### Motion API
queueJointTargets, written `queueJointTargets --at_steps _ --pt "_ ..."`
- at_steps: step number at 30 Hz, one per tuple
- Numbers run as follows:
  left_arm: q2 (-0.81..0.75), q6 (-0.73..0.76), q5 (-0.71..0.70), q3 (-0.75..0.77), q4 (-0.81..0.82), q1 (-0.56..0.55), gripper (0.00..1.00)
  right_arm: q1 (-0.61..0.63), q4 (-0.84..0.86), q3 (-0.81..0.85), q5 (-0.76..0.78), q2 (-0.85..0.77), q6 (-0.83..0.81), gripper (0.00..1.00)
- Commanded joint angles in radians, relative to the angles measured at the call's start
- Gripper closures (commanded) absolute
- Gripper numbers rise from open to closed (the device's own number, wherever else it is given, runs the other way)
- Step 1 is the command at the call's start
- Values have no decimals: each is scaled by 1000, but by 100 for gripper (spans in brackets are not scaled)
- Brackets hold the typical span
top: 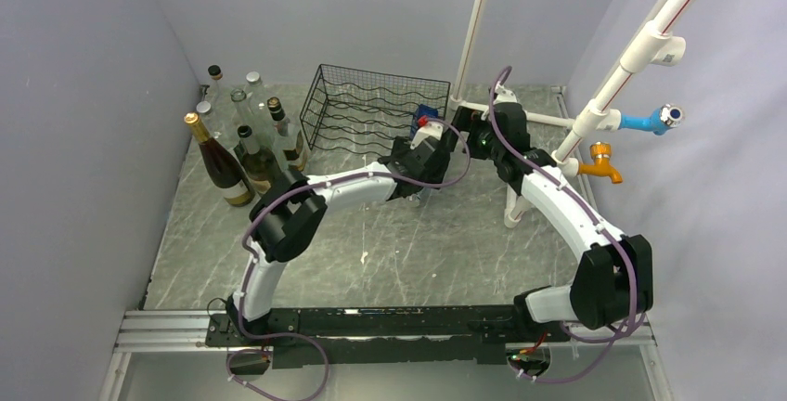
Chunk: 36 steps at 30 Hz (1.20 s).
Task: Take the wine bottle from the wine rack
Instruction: Pick up the wine bottle from the wine rack.
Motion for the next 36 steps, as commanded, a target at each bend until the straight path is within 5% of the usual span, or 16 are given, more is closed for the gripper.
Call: queueJointTargets --at_steps 1,20,23,31,36 --pt "41 -8 -25 37 -20 -11 8 -2 43 9 -18 -4 56 0" --pt "160 -75 -141 125 -119 -11 25 -18 39 7 -39 20 77 0" --pt "160 -73 -148 124 -131 -12 36 -18 38 7 -39 23 76 0" --pt "83 -59 -155 56 -136 -20 89 -20 37 7 -48 26 74 0" --pt "-33 -17 -220 -53 -98 -52 100 -20 38 7 -63 30 72 0"
